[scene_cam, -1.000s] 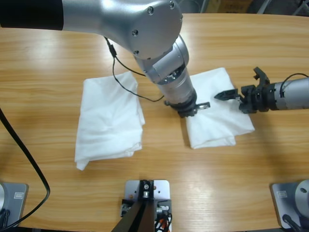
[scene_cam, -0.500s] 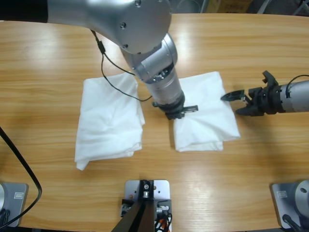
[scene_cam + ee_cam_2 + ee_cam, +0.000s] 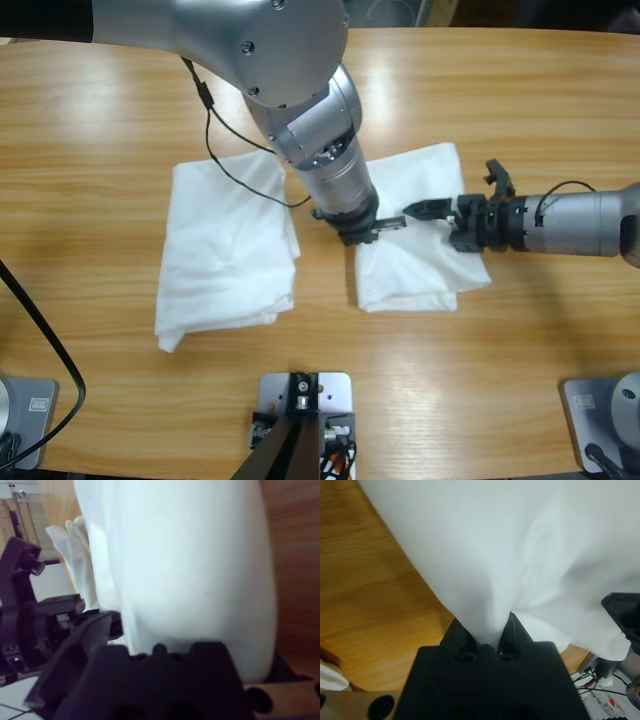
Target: Fold clothes
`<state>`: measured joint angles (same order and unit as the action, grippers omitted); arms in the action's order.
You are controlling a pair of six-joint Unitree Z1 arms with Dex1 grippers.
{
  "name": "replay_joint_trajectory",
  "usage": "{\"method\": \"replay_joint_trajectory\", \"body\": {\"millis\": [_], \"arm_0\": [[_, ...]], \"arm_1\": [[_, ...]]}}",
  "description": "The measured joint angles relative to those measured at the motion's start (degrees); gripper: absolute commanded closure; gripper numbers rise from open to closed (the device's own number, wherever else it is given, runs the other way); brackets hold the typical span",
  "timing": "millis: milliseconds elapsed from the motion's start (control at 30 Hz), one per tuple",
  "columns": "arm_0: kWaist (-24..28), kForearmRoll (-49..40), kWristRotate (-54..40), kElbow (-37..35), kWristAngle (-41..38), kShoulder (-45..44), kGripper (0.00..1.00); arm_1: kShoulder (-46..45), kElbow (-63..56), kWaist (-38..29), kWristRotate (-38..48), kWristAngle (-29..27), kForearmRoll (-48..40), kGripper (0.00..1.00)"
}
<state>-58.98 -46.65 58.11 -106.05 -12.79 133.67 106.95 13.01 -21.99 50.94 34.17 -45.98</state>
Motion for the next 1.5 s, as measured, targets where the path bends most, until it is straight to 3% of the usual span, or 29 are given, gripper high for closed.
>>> {"method": "replay_joint_trajectory", "body": {"millis": [267,667,767,1000,1333,1500], "arm_0": [[0.02,0.0,0.0,0.15,0.01,-0.16,1.0],[0.01,3.8,-3.69,1.14,-0.03,-1.09,1.0],[-0.14,3.89,-4.72,1.42,-0.03,-2.66,1.0],[-0.13,3.46,-6.11,3.69,-0.03,-7.71,1.0],[0.8,2.95,-7.01,11.11,3.45,-15.13,1.0],[2.33,2.81,-7.23,18.36,6.77,-21.82,1.0]], "arm_1": [[6.81,-5.94,0.59,-1.12,3.21,-13.31,1.0],[7.21,-7.95,1.64,-3.05,6.72,-15.12,1.0],[4.44,-7.75,1.43,-2.86,6.76,-10.79,1.0],[-8.38,5.64,-0.33,-3.36,6.76,16.22,1.0],[-11.78,18.6,-8.49,-2.72,5.51,30.0,1.0],[-11.77,28.0,-14.11,-1.91,3.45,36.92,1.0]]}}
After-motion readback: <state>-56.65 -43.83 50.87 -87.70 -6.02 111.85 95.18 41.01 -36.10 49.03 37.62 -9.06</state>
